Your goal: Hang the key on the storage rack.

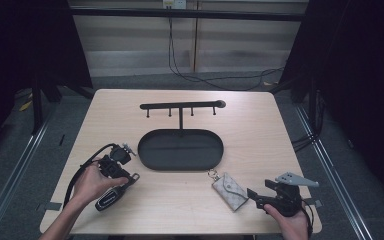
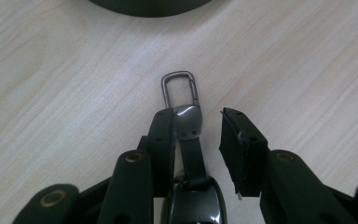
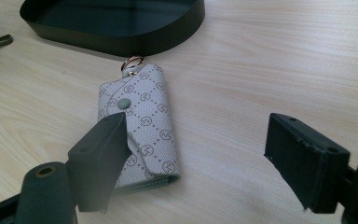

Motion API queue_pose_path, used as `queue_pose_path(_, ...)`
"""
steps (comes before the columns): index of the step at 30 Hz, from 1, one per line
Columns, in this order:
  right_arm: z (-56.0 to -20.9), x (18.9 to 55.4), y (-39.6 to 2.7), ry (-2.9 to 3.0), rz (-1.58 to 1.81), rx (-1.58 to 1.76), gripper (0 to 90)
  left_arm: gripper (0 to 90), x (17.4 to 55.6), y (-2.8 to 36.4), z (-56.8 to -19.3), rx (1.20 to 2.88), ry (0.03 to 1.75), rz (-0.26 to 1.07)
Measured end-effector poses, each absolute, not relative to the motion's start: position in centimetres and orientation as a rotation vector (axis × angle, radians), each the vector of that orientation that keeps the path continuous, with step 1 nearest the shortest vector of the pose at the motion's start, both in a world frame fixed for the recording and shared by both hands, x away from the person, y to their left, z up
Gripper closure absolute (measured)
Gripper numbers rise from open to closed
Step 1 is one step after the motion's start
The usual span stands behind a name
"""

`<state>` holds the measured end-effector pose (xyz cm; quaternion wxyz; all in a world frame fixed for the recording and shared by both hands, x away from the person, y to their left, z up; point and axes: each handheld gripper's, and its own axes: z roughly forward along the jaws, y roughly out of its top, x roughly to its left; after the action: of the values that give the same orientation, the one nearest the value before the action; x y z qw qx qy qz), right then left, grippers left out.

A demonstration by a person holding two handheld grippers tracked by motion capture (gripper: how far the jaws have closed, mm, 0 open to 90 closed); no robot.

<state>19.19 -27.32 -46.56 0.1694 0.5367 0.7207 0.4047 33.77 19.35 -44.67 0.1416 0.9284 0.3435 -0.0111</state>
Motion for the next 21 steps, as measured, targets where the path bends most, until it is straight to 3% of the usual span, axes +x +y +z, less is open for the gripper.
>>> queue_pose_path(21, -46.7, 19.3, -27.3, 2.057, 1.137, 1.530, 21.0, 67.9, 34.7, 18.4, -46.4, 2.754, 0.996, -0.044)
